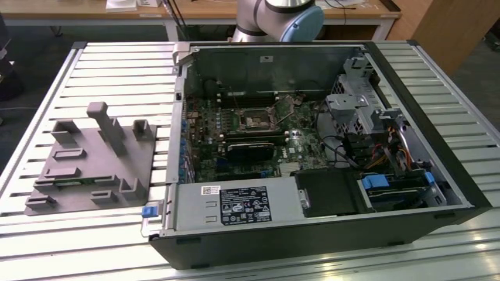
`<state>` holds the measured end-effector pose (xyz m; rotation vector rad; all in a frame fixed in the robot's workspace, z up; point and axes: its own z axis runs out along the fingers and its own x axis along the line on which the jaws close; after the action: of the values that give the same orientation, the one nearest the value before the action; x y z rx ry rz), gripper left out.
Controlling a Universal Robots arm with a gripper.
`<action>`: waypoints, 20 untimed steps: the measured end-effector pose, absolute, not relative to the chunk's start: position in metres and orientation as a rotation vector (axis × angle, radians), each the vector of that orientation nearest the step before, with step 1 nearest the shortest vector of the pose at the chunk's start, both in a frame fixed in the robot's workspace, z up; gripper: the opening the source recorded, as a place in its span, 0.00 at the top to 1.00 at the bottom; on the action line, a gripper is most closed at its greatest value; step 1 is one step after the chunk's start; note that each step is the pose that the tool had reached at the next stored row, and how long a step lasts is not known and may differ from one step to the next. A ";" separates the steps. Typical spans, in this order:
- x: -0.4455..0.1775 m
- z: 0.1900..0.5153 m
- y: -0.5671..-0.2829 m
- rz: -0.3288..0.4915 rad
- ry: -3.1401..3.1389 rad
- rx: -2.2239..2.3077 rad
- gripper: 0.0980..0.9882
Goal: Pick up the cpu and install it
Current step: 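Pick up the cpu and move it towards the insertion slot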
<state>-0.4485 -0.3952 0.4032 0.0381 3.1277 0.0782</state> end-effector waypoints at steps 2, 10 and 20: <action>-0.448 0.407 -0.395 0.078 3.128 0.038 0.51; -0.449 0.420 -0.394 0.078 3.128 0.040 0.51; -0.442 0.421 -0.394 0.078 3.128 0.040 0.51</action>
<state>-0.4416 -0.3941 0.4209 0.0405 3.1278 0.0782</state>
